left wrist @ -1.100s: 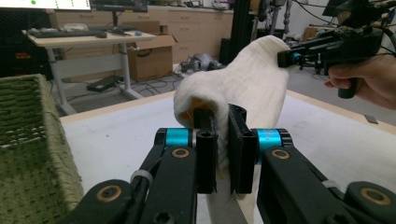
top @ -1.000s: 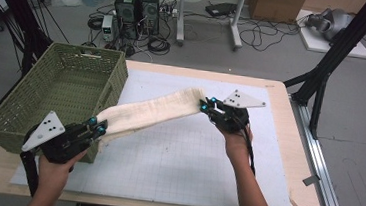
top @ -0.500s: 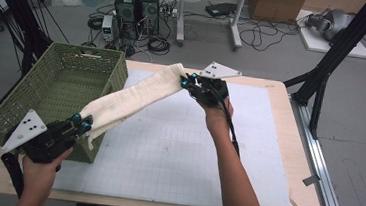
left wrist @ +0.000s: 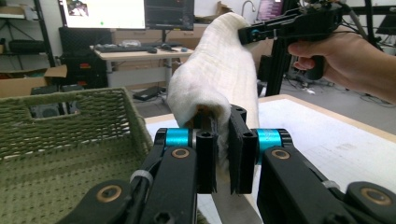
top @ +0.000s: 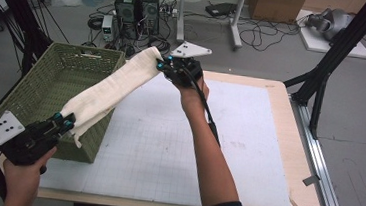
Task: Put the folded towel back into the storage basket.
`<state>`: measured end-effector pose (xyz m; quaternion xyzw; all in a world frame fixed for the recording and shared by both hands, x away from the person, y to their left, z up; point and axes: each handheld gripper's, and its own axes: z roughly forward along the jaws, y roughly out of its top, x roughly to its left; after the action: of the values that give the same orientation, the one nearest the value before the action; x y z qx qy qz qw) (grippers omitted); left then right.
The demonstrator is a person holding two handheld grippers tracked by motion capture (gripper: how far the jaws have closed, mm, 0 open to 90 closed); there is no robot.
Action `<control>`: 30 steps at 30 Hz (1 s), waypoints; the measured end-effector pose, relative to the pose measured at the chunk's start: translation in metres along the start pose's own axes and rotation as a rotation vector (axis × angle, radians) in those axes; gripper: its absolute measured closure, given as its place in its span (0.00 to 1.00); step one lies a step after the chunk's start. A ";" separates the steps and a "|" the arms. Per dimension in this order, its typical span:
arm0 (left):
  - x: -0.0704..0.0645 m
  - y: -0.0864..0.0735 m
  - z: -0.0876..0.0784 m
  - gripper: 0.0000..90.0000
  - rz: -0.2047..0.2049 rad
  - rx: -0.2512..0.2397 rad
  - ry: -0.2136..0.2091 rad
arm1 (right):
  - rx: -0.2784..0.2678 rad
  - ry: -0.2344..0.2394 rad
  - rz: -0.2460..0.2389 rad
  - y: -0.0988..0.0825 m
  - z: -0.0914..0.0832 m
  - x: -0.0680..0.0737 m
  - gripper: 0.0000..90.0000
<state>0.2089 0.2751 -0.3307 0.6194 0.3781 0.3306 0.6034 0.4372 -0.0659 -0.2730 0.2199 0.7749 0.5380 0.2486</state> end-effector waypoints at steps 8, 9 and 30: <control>0.014 0.002 -0.014 0.92 -0.019 -0.023 0.056 | -0.005 0.025 -0.017 0.025 0.042 0.013 0.90; 0.016 0.002 -0.016 0.92 -0.019 -0.026 0.065 | -0.004 0.027 -0.018 0.029 0.047 0.016 0.90; 0.045 0.001 -0.037 0.92 -0.026 -0.020 0.203 | 0.023 0.065 -0.021 0.062 0.137 0.053 0.90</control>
<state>0.1989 0.3326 -0.3300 0.5716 0.4417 0.3876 0.5726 0.4856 0.0857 -0.2629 0.1968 0.7910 0.5332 0.2265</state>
